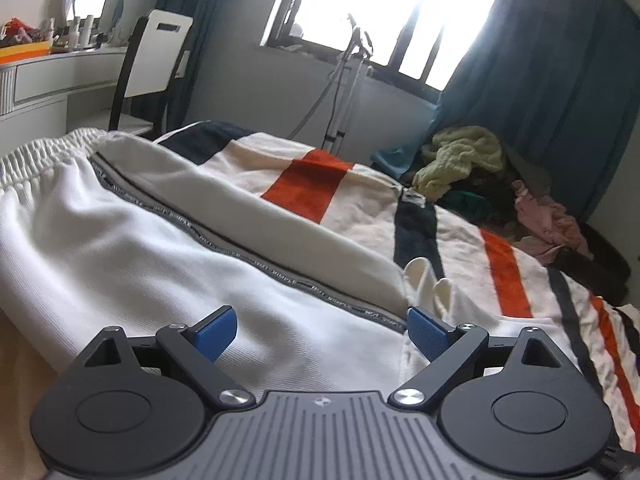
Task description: Fold clothes
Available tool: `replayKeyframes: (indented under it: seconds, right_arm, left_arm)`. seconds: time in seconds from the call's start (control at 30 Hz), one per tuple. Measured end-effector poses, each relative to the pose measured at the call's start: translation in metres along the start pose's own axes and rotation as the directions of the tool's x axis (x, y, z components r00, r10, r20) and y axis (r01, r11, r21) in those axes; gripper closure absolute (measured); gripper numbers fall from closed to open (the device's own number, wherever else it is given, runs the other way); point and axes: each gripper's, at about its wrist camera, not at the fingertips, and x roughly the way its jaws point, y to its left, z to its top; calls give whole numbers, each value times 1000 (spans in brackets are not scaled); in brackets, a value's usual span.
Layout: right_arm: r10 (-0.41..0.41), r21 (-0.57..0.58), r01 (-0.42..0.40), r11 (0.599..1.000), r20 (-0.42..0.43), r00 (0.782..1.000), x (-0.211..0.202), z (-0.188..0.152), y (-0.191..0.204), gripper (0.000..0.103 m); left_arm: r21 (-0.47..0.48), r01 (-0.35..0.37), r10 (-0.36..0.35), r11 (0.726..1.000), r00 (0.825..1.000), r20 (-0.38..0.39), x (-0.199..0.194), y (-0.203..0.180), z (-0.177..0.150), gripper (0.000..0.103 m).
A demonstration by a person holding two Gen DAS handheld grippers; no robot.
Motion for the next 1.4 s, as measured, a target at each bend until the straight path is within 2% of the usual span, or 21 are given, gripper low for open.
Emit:
replayKeyframes:
  seconds: [0.1, 0.17, 0.27, 0.4, 0.5, 0.57, 0.6, 0.63, 0.67, 0.73, 0.77, 0.8, 0.83, 0.87, 0.9, 0.93, 1.07, 1.13, 1.2, 1.3, 1.4]
  right_arm:
    - [36, 133, -41, 990, 39, 999, -19, 16, -24, 25]
    - [3, 169, -15, 985, 69, 998, -17, 30, -38, 25]
    - [-25, 226, 7, 974, 79, 997, 0, 51, -58, 24]
    - [-71, 267, 58, 962, 41, 997, 32, 73, -78, 31]
    - [-68, 276, 63, 959, 11, 998, 54, 82, -87, 37]
    - [-52, 269, 52, 962, -7, 999, 68, 86, -88, 40]
    - [-44, 259, 47, 965, -18, 999, 77, 87, -87, 42]
    - [-35, 250, 42, 967, -30, 999, 86, 88, -86, 43]
    - [-30, 240, 40, 970, -45, 999, 97, 89, -84, 43]
    - [-40, 212, 54, 976, -72, 997, 118, 90, -78, 44]
    - [-58, 186, 71, 980, -76, 995, 126, 89, -74, 45]
    - [-83, 152, 94, 984, -76, 994, 131, 88, -69, 50]
    - [-110, 113, 118, 987, -73, 991, 135, 86, -65, 66]
    - [-137, 73, 142, 987, -70, 988, 139, 84, -61, 74]
    - [-154, 40, 157, 987, -64, 986, 141, 83, -58, 79]
    - [-152, 20, 154, 988, -55, 987, 141, 82, -55, 90]
    - [-108, -48, 109, 993, 11, 994, 131, 86, -43, 93]
    - [-109, -41, 109, 993, 8, 994, 130, 85, -43, 93]
    - [-110, -34, 110, 993, 5, 994, 129, 85, -43, 93]
    - [-111, -23, 111, 994, 0, 994, 128, 84, -44, 92]
    - [-112, -13, 112, 994, -4, 994, 126, 83, -44, 90]
  left_arm:
    - [53, 34, -33, 998, 999, -8, -4, -12, -5, 11]
    - [97, 61, -59, 993, 998, -23, -5, -23, -10, 11]
    - [162, 102, -96, 982, 994, -47, -6, -39, -18, 12]
    - [245, 158, -142, 957, 986, -83, -8, -60, -28, 15]
    - [298, 213, -187, 931, 976, -113, -8, -74, -37, 26]
    - [323, 253, -221, 912, 966, -131, -3, -82, -45, 37]
    - [340, 265, -226, 903, 963, -150, 2, -87, -50, 42]
    - [355, 277, -229, 893, 958, -170, 7, -92, -54, 55]
    - [367, 287, -229, 885, 954, -194, 11, -96, -59, 62]
    - [392, 279, -209, 877, 955, -212, 16, -99, -65, 65]
    - [405, 274, -197, 872, 955, -220, 18, -100, -69, 72]
    - [418, 269, -186, 868, 956, -227, 20, -101, -72, 75]
    - [407, 275, -192, 871, 953, -233, 21, -100, -72, 83]
    - [391, 283, -201, 876, 950, -239, 22, -98, -72, 93]
    - [375, 291, -209, 880, 947, -244, 23, -97, -72, 95]
    - [370, 296, -217, 881, 946, -241, 21, -96, -70, 98]
    - [354, 316, -248, 880, 942, -225, 12, -93, -62, 99]
    - [346, 326, -263, 880, 940, -217, 8, -92, -58, 99]
    - [343, 303, -229, 889, 943, -240, 14, -89, -59, 98]
    - [355, 288, -198, 889, 943, -269, 18, -89, -68, 98]
    - [347, 287, -211, 893, 948, -240, 16, -86, -64, 95]
